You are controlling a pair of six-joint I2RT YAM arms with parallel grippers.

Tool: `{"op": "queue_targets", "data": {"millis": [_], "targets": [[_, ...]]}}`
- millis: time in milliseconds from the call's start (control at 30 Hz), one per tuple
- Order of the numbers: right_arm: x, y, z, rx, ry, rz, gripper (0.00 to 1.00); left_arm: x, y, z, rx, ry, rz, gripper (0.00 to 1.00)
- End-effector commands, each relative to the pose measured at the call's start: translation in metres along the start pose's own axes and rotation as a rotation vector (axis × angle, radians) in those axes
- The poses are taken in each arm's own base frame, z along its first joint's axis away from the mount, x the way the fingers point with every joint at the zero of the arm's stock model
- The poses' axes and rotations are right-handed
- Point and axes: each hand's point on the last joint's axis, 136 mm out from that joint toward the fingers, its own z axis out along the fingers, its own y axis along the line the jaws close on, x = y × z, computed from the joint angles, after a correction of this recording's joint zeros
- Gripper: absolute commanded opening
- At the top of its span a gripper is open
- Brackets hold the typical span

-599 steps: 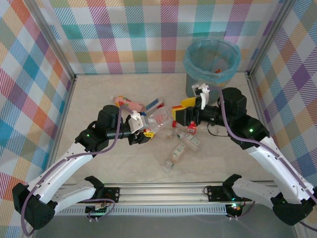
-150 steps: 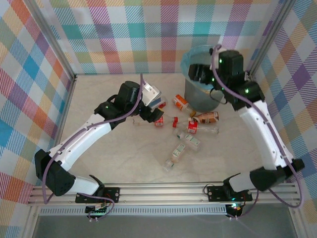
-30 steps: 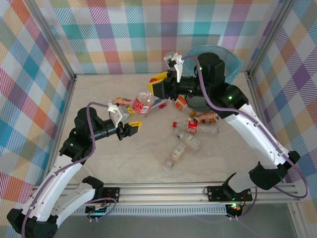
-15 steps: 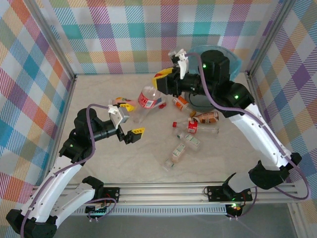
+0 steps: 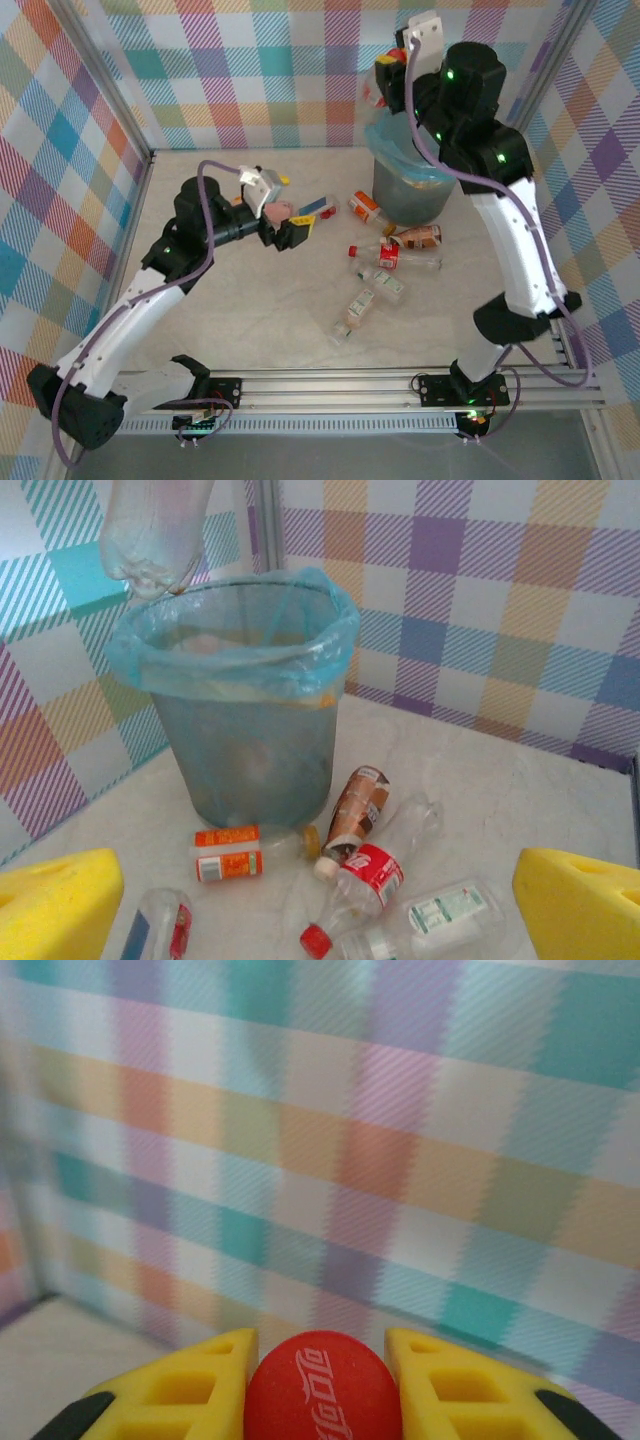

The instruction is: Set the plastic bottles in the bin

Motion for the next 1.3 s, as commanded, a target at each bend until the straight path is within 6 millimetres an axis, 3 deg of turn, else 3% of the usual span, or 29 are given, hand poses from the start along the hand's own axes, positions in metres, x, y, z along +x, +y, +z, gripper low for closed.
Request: {"op": "queue_targets", "data": {"millis": [0, 233, 567, 733, 933, 1033, 1167, 1267], "targets": [[0.027, -0.044, 0.031, 0.225, 0.091, -0.083, 0.08, -0.014, 0.011, 0.016, -0.039, -0.017, -0.032, 1.0], [0.1, -0.053, 0.087, 0.306, 0.257, -0.091, 0.08, -0.001, 0.02, 0.038, -0.037, 0.03, -0.084, 1.0], [0.204, -0.05, 0.129, 0.284, 0.424, 0.017, 0.08, 0.023, 0.017, 0.042, -0.023, 0.078, -0.103, 1.0], [0.249, -0.053, 0.138, 0.259, 0.453, 0.137, 0.08, 0.029, 0.014, 0.045, -0.003, 0.089, -0.117, 0.99], [0.305, -0.068, 0.135, 0.251, 0.534, 0.286, 0.1, 0.034, 0.015, 0.047, -0.001, 0.097, -0.127, 0.99], [0.323, -0.073, 0.131, 0.262, 0.573, 0.296, 0.14, 0.036, 0.016, 0.05, 0.0, 0.1, -0.133, 0.99], [0.332, -0.076, 0.131, 0.262, 0.599, 0.29, 0.27, 0.04, 0.017, 0.053, 0.001, 0.111, -0.143, 0.99], [0.324, -0.077, 0.129, 0.261, 0.597, 0.301, 0.47, 0.041, 0.018, 0.055, -0.002, 0.116, -0.15, 0.99]]}}
